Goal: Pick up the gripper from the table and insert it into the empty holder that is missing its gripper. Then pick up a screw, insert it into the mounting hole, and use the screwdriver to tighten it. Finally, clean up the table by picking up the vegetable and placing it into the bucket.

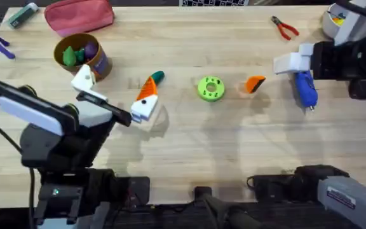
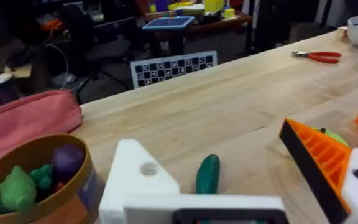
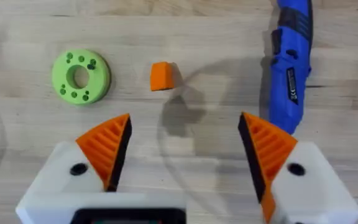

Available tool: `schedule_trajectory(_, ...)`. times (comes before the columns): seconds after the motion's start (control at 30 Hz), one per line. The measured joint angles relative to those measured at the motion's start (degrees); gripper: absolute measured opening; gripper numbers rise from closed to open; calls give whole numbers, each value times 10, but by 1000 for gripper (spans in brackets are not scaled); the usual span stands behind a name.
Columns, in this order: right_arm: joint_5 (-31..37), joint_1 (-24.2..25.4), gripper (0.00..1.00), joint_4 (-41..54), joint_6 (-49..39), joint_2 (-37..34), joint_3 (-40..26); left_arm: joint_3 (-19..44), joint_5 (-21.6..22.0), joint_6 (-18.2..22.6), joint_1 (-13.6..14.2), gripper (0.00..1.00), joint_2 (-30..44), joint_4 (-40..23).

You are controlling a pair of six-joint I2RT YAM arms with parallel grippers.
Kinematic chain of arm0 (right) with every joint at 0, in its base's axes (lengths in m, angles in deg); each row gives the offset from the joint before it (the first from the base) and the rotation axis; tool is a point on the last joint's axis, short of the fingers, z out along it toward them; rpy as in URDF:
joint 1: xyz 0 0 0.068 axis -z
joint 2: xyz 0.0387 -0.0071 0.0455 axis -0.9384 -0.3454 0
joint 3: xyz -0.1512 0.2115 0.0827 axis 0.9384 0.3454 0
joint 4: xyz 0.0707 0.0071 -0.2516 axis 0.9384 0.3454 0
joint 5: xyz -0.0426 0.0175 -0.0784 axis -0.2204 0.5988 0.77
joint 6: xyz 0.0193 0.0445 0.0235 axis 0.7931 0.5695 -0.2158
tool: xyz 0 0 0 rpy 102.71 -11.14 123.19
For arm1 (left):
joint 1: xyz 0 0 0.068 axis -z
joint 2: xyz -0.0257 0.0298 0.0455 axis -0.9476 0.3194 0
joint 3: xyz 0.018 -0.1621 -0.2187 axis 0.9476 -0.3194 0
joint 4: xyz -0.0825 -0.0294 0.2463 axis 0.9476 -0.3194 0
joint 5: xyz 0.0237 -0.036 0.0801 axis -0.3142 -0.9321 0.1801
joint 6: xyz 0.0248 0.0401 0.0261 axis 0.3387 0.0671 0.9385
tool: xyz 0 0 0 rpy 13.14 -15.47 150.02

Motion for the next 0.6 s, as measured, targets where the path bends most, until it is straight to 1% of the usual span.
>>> schedule_trajectory(0.13, 0, 0, 993, 0, 0, 0, 0, -25, -22, 0, 0, 985, -39, -1)
schedule_trajectory(0.33, 0, 0, 994, 0, 0, 0, 0, -30, -42, 0, 0, 988, -83, -6)
schedule_trajectory(0.47, 0, 0, 994, 0, 0, 0, 0, -30, -58, 0, 0, 988, -88, 5)
schedule_trajectory(0.53, 0, 0, 994, 0, 0, 0, 0, -30, -75, 0, 0, 987, -88, 18)
schedule_trajectory(0.6, 0, 0, 994, 0, 0, 0, 0, -30, -101, 0, 0, 986, -88, 44)
